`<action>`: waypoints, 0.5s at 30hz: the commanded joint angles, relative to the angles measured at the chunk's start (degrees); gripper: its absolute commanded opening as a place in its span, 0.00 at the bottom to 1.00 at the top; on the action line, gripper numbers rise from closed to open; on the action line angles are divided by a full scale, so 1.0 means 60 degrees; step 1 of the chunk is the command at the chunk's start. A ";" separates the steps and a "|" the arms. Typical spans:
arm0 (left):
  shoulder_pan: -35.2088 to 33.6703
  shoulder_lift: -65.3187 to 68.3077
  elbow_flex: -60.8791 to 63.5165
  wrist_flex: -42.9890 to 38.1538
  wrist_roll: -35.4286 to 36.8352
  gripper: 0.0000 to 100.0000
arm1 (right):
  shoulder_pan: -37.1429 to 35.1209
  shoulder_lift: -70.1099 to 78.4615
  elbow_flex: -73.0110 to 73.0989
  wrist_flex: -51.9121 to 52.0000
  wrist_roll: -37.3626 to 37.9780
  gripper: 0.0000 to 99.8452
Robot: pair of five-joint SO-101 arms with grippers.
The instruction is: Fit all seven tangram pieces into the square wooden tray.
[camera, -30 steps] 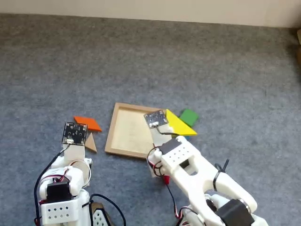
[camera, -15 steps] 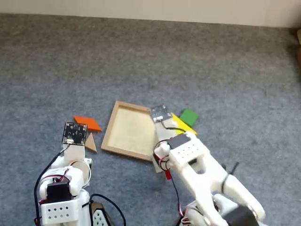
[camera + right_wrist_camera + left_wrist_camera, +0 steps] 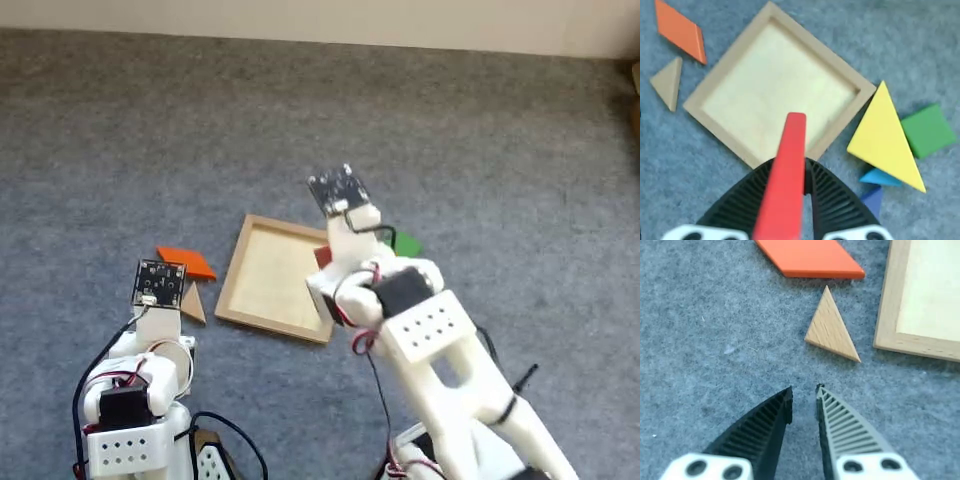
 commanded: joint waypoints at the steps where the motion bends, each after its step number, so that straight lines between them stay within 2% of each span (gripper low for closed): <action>1: -0.0095 -0.0286 0.0183 0.0029 0.0029 0.09 | -0.0505 0.1194 -0.1253 -0.0447 -0.0264 0.00; 7: -0.0110 -0.0286 0.0183 0.0044 0.0029 0.09 | -0.0799 0.3524 -0.1634 -0.1707 -0.1407 0.00; 15: -0.0110 -0.0286 0.0183 0.0044 0.0029 0.09 | -0.0344 0.4857 -0.1560 -0.2645 -0.2051 0.00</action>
